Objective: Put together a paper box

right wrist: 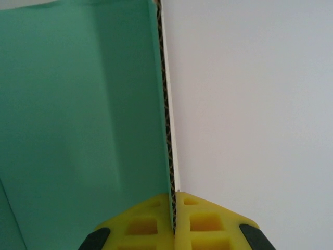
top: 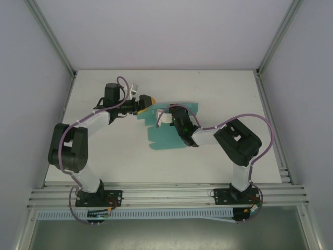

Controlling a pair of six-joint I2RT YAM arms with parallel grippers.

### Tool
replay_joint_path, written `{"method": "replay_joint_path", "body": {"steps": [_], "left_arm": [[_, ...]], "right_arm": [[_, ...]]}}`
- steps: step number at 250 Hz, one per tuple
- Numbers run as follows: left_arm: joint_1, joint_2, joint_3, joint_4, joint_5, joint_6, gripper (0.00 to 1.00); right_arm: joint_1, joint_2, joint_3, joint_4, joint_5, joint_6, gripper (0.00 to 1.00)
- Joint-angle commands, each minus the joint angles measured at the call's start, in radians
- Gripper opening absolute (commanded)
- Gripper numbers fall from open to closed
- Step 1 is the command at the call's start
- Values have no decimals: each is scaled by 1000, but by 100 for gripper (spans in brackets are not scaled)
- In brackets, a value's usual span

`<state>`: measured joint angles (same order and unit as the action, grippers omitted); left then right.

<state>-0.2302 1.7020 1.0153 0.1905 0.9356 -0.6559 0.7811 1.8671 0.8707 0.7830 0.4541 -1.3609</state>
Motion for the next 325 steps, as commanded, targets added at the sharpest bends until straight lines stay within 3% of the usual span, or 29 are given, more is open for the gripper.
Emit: {"method": "replay_joint_path", "body": {"steps": [1, 74, 125, 190, 222, 260, 291, 325], "left_arm": [[-18, 42, -18, 68, 20, -7, 99], [-58, 125, -6, 218, 49, -97, 99], [-84, 190, -10, 424, 77, -233, 98], [-88, 180, -42, 470, 41, -251, 99], [-88, 99, -77, 361, 13, -174, 99], [-83, -65, -154, 84, -150, 1, 98], [-38, -189, -267, 33, -191, 19, 98], [-6, -227, -296, -67, -292, 48, 98]], "right_arm": [[11, -10, 22, -47, 28, 71, 0], [35, 11, 7, -4, 59, 112, 0], [64, 92, -28, 172, 67, 74, 0], [67, 74, -57, 159, 50, 86, 0], [48, 61, -78, 161, 53, 84, 0], [6, 87, -109, 263, 71, 34, 0], [-31, 106, -103, 292, 78, 16, 0], [-69, 79, -91, 231, 28, 129, 0]]}}
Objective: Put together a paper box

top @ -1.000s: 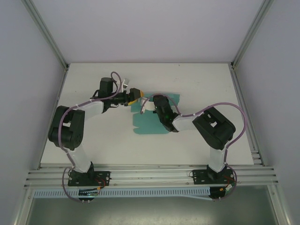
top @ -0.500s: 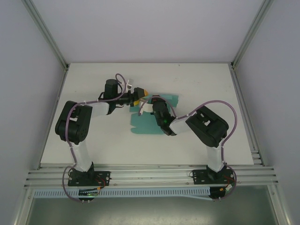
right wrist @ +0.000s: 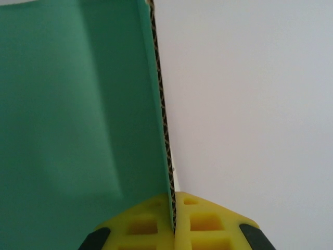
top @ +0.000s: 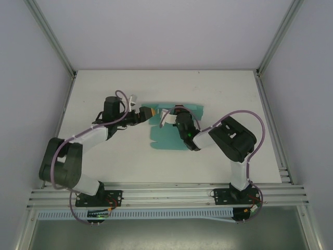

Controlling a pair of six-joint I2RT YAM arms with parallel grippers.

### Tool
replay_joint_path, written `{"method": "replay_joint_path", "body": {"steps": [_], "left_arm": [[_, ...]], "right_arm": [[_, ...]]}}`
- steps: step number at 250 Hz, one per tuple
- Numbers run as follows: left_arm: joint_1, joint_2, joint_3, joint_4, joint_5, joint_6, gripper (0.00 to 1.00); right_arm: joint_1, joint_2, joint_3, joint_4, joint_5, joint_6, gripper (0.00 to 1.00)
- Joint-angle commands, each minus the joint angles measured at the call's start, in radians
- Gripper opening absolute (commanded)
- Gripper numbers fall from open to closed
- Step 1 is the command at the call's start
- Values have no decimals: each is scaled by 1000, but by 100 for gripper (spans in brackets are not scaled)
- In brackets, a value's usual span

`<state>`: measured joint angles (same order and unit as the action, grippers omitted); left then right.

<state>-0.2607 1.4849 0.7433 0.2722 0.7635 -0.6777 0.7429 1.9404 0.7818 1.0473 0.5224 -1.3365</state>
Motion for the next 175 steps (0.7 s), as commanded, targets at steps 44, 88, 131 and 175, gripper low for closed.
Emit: {"method": "replay_joint_path", "body": {"steps": [44, 88, 131, 175], "left_arm": [[25, 63, 31, -170, -179, 61, 98], [25, 217, 111, -45, -36, 23, 89], [-4, 329, 162, -13, -4, 14, 85], [-42, 393, 181, 65, 34, -6, 82]], "right_arm": [[-42, -12, -2, -38, -62, 136, 0], [-54, -39, -4, -80, -86, 201, 0], [-59, -45, -5, -86, -82, 208, 0], [-59, -47, -8, -92, -79, 217, 0]]}}
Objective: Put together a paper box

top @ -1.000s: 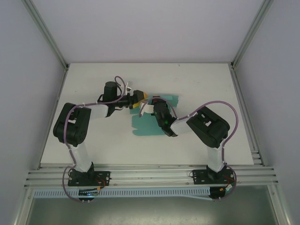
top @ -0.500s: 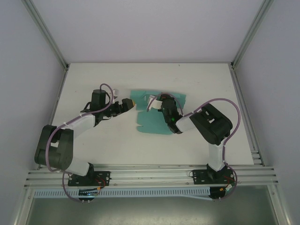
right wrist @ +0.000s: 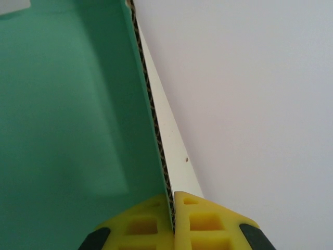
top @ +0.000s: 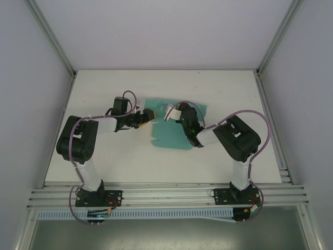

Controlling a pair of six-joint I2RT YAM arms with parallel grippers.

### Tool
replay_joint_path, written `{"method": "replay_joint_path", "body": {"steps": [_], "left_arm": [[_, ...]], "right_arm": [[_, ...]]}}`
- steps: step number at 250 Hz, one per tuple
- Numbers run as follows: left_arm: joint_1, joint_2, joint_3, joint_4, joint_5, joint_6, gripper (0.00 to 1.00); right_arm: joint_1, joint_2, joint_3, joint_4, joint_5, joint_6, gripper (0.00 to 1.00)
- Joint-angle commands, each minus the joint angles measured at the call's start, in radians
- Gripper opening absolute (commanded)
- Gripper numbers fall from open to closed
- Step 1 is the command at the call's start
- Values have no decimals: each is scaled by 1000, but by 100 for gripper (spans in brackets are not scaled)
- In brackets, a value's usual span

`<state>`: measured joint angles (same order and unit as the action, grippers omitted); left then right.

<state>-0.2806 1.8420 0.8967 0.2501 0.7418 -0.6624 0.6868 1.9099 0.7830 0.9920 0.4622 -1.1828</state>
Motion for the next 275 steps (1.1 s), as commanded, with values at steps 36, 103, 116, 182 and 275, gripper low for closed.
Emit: {"method": "replay_joint_path", "body": {"steps": [36, 103, 116, 182, 275], "left_arm": [[-23, 55, 51, 104, 42, -14, 74], [-47, 32, 66, 159, 73, 7, 56], [-51, 28, 69, 167, 79, 9, 53], [-90, 64, 133, 173, 108, 37, 45], [-152, 218, 190, 260, 137, -4, 41]], "right_arm": [[-3, -36, -21, -44, -20, 78, 0], [-2, -53, -31, -62, -25, 90, 0], [0, -56, -34, -63, -29, 89, 0], [17, -63, -37, -84, -31, 99, 0], [28, -64, -40, -84, -16, 124, 0]]}}
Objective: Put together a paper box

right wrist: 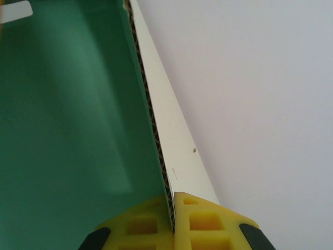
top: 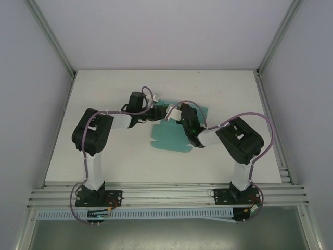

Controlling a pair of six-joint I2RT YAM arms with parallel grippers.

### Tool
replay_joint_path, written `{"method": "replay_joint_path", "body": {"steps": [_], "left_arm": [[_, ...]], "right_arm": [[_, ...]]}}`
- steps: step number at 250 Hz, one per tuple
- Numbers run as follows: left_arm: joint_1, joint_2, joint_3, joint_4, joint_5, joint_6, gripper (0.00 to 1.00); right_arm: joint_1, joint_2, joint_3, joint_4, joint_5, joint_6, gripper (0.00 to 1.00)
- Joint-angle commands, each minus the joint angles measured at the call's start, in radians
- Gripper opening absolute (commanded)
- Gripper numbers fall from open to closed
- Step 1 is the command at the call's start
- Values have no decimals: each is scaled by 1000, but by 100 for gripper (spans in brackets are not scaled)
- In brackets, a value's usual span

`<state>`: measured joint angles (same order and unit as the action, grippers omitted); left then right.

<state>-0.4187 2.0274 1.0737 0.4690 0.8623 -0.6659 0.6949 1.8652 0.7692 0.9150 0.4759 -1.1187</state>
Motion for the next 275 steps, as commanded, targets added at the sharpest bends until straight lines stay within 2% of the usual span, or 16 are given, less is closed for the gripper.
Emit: {"method": "replay_joint_path", "body": {"steps": [1, 53, 78, 106, 132, 179, 198, 217, 275], "left_arm": [[-15, 33, 12, 41, 15, 0, 41], [-22, 26, -69, 41, -44, 36, 42], [-23, 7, -92, 53, -25, 31, 44], [-22, -80, -124, 71, -25, 32, 50], [-20, -191, -131, -25, -98, 64, 53], [7, -373, -102, -283, -233, 166, 75], [30, -441, -96, -368, -280, 188, 81], [57, -505, -107, -411, -298, 207, 98], [114, -607, -104, -543, -425, 243, 99]], "right_arm": [[20, -21, -27, -8, -30, 61, 0], [20, -18, -32, 4, -16, 58, 0], [20, -18, -27, 1, -11, 44, 0], [19, -28, -15, -7, -6, 11, 0], [17, -44, -8, -26, -16, -33, 0], [9, -63, 1, -21, -16, -125, 0], [6, -64, 3, -11, -13, -168, 0], [2, -54, 8, 7, -7, -217, 0], [3, -3, 5, 108, 8, -296, 0]]}}
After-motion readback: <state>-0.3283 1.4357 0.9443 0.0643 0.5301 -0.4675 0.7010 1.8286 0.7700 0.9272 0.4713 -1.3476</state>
